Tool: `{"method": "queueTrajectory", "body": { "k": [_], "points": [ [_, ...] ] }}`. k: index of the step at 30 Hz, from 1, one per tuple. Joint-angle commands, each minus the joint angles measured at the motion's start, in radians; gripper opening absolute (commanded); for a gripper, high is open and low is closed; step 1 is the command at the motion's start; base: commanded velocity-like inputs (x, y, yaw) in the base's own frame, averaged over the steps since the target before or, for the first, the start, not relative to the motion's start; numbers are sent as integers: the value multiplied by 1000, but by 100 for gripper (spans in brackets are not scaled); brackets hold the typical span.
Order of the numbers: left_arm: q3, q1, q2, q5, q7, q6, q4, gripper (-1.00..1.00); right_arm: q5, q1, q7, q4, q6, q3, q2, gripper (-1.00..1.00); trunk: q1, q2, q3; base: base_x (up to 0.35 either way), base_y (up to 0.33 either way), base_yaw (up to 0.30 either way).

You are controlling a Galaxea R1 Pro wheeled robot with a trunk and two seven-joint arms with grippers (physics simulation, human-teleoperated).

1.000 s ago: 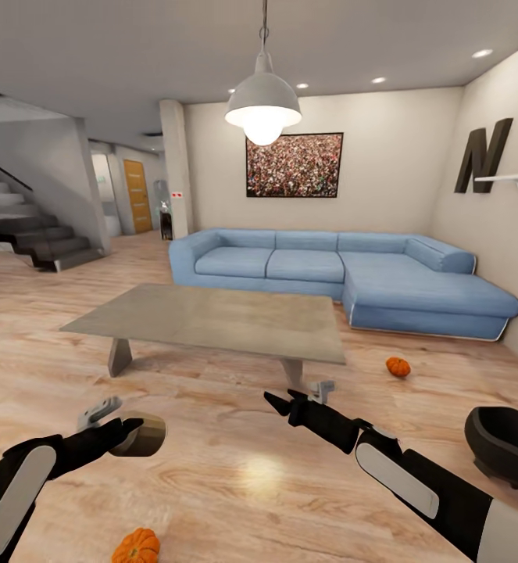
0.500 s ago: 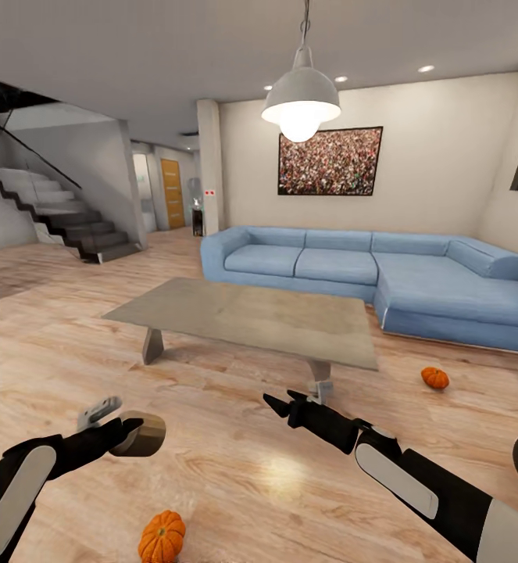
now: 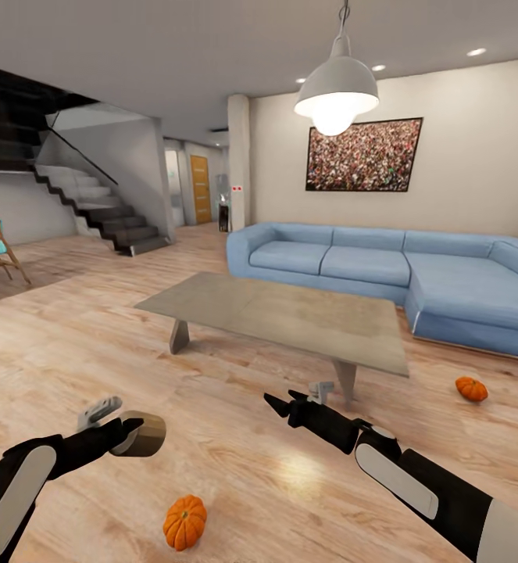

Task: Place each of the two pumpkins and all three candles from the living room inside a cabinet in the living room (use any cabinet), then make sure every cabinet is closed, and position the cauldron so it is next to a table in the living room.

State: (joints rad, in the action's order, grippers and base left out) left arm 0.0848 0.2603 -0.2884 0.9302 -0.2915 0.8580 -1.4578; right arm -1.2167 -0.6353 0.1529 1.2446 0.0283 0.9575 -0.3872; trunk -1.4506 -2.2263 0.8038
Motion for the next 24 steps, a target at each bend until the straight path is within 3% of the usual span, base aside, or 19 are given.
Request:
{"method": "queueTrajectory", "body": {
  "k": [1, 24],
  "points": [
    [0, 1, 0, 13, -9, 3, -1, -100, -11, -1, 2, 1, 2, 1, -1, 100, 0, -1, 2, 0, 0, 228],
    [-1, 1, 1, 13, -9, 2, -1, -100, -10, -1, -13, 1, -10, 0, -1, 100, 0, -1, 22, 0, 0, 228]
  ]
}}
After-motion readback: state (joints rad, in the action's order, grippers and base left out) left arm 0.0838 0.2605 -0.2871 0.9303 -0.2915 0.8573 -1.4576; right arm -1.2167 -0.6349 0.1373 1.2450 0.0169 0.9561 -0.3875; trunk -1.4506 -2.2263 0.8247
